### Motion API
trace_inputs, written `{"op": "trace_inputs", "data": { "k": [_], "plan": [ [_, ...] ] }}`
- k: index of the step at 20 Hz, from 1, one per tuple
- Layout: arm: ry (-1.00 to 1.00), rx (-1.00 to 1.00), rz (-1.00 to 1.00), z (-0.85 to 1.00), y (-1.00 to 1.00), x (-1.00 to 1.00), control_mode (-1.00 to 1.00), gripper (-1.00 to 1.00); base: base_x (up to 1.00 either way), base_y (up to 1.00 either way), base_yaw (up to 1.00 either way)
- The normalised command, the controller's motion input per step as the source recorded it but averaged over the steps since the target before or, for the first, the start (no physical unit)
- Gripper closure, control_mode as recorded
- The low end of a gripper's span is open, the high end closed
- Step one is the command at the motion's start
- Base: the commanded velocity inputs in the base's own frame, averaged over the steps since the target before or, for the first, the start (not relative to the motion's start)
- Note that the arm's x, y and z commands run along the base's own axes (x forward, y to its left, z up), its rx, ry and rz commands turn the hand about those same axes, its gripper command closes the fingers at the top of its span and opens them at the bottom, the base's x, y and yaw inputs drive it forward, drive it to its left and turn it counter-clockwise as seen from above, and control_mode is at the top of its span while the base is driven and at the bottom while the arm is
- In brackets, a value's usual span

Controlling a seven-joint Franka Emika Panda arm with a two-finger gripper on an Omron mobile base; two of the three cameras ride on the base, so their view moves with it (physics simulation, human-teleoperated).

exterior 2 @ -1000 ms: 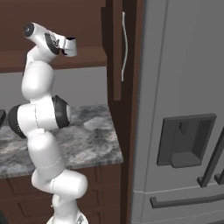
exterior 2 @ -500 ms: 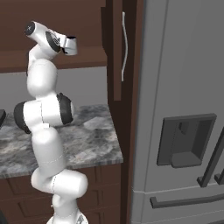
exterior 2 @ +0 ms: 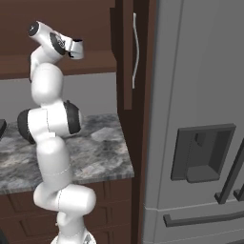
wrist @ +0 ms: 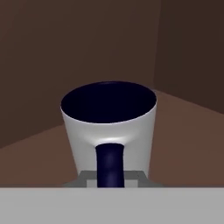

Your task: There is a tray on the dining counter. Grab the cup, mug, and pitcher and place them on the tray. The pitcher may be placed next to the tray if it cannot fit the tray.

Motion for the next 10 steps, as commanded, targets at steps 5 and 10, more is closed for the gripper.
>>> {"op": "trace_inputs", "data": {
  "k": [5, 10],
  "plan": [
    [0.09, 0.15, 0.0, 0.17, -0.01, -0.11, -1.0, 1.0, 0.0, 0.0, 0.0],
    [0.09, 0.16, 0.01, 0.33, -0.18, -0.77, -1.0, 1.0, 0.0, 0.0, 0.0]
  ]
}}
